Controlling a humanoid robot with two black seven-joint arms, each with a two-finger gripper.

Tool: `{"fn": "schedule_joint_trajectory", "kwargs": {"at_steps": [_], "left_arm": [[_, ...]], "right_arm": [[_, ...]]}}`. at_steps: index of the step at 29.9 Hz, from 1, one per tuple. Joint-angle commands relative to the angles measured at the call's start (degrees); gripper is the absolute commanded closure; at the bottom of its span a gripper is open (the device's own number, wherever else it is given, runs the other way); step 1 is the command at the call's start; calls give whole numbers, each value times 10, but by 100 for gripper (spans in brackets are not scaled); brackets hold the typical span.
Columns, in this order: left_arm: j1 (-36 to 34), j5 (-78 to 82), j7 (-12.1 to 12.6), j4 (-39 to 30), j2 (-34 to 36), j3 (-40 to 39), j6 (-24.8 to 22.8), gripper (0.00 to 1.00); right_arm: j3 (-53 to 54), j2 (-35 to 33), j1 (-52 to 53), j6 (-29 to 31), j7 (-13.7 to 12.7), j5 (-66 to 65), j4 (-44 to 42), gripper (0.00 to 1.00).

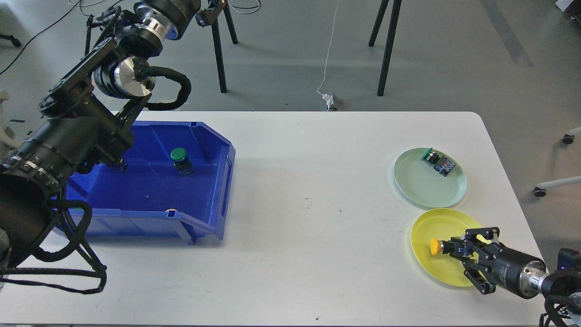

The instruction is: Pass button and place on color plate

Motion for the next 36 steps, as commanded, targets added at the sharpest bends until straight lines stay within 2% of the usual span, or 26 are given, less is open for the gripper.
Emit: {"fn": "schedule_joint_trajectory", "kwargs": {"at_steps": [1,8,14,16,19,20,22,23,27,30,36], "left_arm": [[0,1,0,0,1,0,0,3],[0,1,0,0,1,0,0,3],[0,1,0,-1,3,1,1,2],[0,1,0,-1,4,1,2,1],[1,1,0,-1,4,2,2,1],[1,1,0,0,5,2,2,1],[2,1,-3,0,5,2,5,1],[2,1,-4,0,6,2,8,1],[1,3,-4,1,3,2,15,1],[1,3,-2,3,2,2,15,1],[0,-4,-2,18,-2,-6,10,1]], "right_arm": [[0,-1,1,-1,0,1,2,53],[7,-14,-5,4,0,4,3,46],[48,-74,-6,37,10,10,19,30],[66,-97,-6,68,21,11,18,27],[98,-123,-6,100,54,25,16,20],[112,-130,-6,107,59,35,16,18],[148,-136,-6,117,60,60,15,6],[171,-135,-6,121,61,68,15,5],[266,-113,0,124,62,75,14,2],[332,-53,22,123,61,75,12,1],[359,51,119,121,62,74,11,1]]}}
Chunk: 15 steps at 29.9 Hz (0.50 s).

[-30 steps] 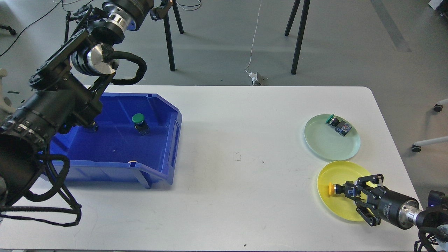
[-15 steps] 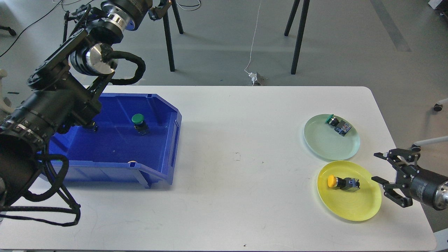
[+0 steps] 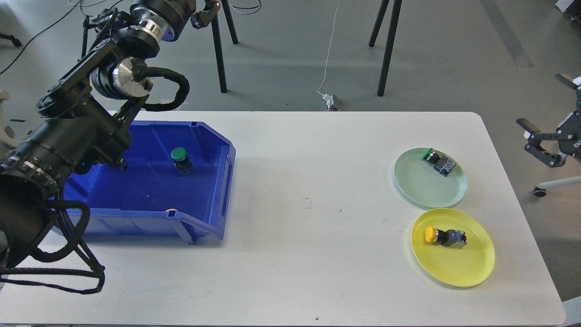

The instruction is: Pass button and place on color plate

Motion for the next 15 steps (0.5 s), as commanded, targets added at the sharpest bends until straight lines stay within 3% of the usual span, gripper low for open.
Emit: {"fn": "schedule_joint_trajectory", "kwargs": {"at_steps": [1,6,15], "left_arm": [[-1,-9,0,2,-2,-12,-6,1],[6,-68,1,4,-1,-51,-13,1],[7,-112,1,4,-2,-59,-24,1]], "right_arm": [[15,68,58,-4,2,0,-2,1],[19,170,162,-5,1,0,-67,1],[8,267,314,-5,-5,2,-271,2]]}}
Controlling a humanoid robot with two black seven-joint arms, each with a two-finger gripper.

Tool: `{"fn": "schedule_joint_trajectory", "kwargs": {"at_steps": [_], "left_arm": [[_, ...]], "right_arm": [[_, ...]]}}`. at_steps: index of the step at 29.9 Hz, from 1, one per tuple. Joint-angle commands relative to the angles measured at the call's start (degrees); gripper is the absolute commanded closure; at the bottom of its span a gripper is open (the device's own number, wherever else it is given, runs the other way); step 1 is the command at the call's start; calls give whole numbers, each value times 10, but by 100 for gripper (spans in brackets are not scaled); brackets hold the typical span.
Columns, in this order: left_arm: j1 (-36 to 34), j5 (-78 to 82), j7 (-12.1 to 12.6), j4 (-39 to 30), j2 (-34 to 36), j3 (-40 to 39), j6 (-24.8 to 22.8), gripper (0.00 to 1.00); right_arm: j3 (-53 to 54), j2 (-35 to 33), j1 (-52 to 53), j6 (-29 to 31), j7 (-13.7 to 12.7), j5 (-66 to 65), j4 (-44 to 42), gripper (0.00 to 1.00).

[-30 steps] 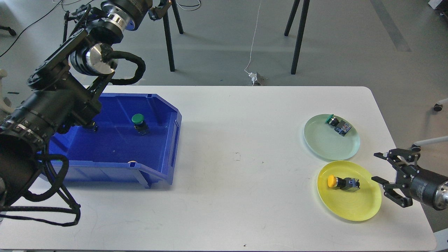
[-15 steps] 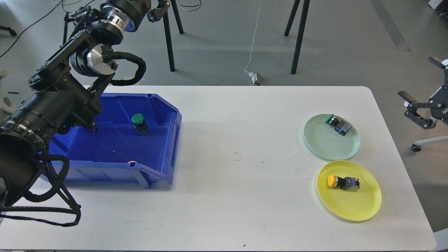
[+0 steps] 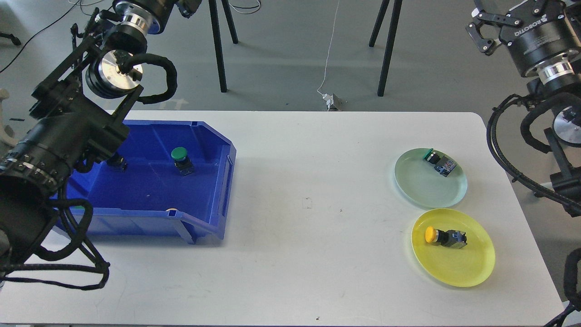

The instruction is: Pass button and place on color plate

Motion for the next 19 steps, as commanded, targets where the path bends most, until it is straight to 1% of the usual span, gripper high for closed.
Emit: {"fn": "schedule_joint_trajectory", "kwargs": {"at_steps": [1,3,6,8,9,13,19], "left_arm": [[0,-31,0,0,0,-3,0,1],[0,-53,1,0,0,-4,6,1],[1,-73,1,-6,1,-3,5,1],[1,-73,1,-6,1,-2,4,1],[1,-73,0,-6,1,0,3,1],[3,-72,0,1,3,3,1,1],[4,-71,1,28,5,6,1,1]], "right_arm": [[-5,34,52,1,-3,-1,-84,2],[-8,39,83,5,-7,0,-134,1],[-11,62,124,13,-24,13,-210,1],[-11,72,142,27,-33,24,-239,1],[-11,74,148,32,-33,25,-248,1],[-11,85,151,33,-31,25,-247,1],[-17,95,150,14,-28,25,-240,1]]}}
